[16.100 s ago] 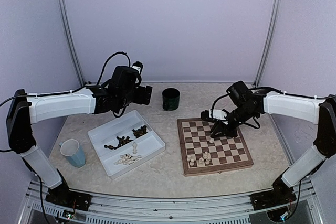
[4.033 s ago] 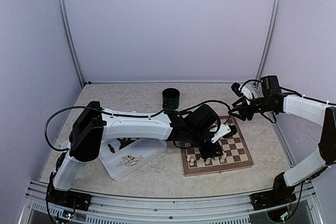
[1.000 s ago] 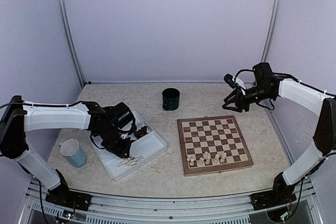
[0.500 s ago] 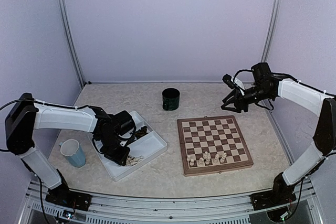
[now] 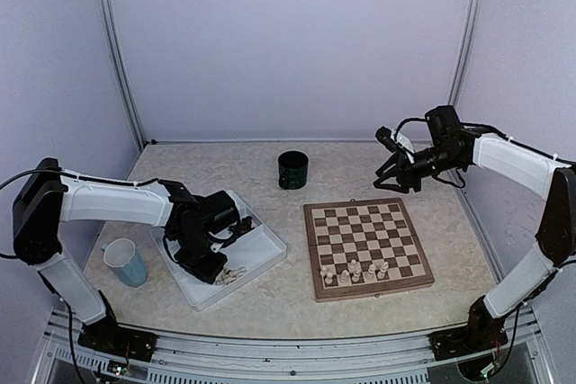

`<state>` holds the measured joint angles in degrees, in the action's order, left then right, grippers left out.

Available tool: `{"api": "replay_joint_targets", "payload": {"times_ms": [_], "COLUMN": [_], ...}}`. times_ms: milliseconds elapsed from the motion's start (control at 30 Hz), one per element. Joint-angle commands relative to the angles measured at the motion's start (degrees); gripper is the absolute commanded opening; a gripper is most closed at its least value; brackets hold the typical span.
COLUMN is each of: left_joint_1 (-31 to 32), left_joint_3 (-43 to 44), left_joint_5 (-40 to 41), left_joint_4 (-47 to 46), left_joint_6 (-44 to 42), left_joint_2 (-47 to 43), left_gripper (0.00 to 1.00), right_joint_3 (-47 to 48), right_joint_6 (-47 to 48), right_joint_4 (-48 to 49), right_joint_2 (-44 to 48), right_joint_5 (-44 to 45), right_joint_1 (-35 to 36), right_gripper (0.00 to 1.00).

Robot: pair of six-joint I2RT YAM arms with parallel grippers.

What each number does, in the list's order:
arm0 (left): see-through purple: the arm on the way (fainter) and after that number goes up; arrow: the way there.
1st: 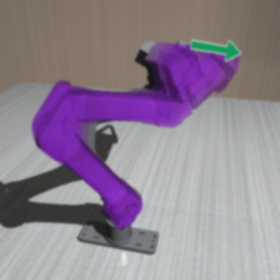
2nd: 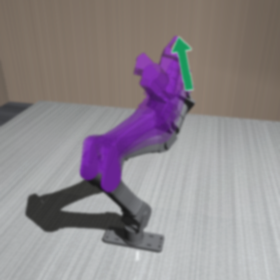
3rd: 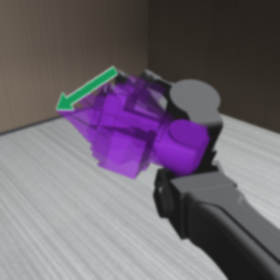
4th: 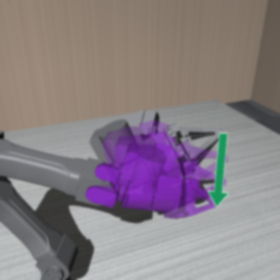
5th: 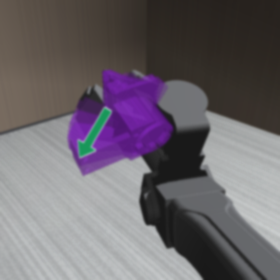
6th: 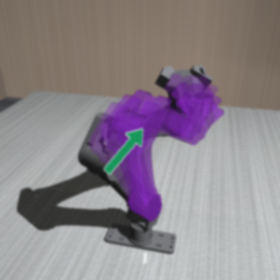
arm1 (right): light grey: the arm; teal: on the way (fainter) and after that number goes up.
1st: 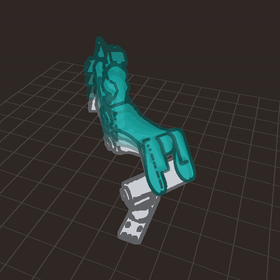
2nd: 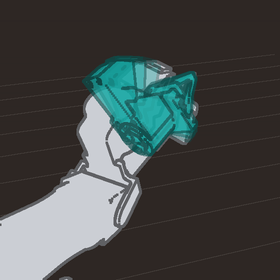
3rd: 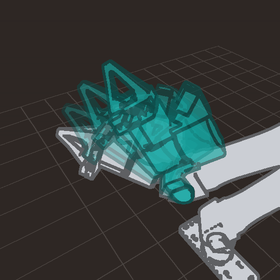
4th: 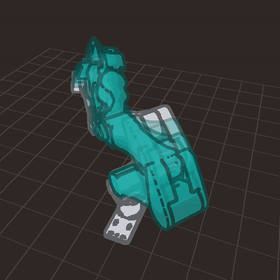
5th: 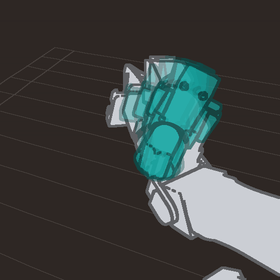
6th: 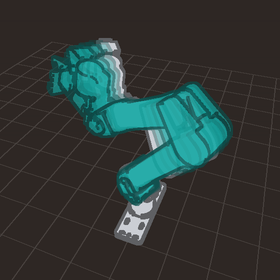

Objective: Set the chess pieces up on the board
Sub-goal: Pick up the chess pile from the storage box, then pass from the left arm to the right

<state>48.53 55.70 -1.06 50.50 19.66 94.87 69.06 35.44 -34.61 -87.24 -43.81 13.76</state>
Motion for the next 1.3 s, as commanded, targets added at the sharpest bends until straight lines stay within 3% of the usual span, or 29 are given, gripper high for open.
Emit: {"api": "replay_joint_targets", "payload": {"times_ms": [0, 167, 467, 800, 1167, 1267], "left_joint_1": [0.6, 1.0, 4.1, 7.7, 7.2, 7.1], "left_joint_3": [7.4, 12.0, 12.8, 16.9, 16.4, 16.3], "left_joint_5": [2.7, 1.4, -3.2, -6.9, -7.6, -8.0], "left_joint_4": [1.5, -6.4, -30.4, -35.7, -37.7, -38.1], "left_joint_6": [-2.4, -8.5, -13.7, -13.5, -13.2, -13.1], "left_joint_2": [-6.8, -12.1, -8.9, -0.8, -1.3, -1.3], "left_gripper": [0.06, 0.05, 0.05, 0.05, 0.05, 0.05], "right_joint_3": [4.1, 9.7, 20.2, 24.0, 22.9, 22.7], "right_joint_6": [-1.7, -7.6, -25.0, -27.1, -24.6, -24.2], "right_joint_4": [-0.8, -0.6, 3.2, 2.8, 1.3, 1.3], "right_joint_2": [-1.8, -6.4, -17.6, -24.2, -23.6, -23.4], "right_joint_5": [-1.8, -7.1, -24.3, -27.2, -25.2, -24.9], "right_joint_1": [2.6, 5.8, 11.5, 19.0, 19.9, 19.9], "right_gripper": [0.43, 0.45, 0.5, 0.51, 0.5, 0.46]}}
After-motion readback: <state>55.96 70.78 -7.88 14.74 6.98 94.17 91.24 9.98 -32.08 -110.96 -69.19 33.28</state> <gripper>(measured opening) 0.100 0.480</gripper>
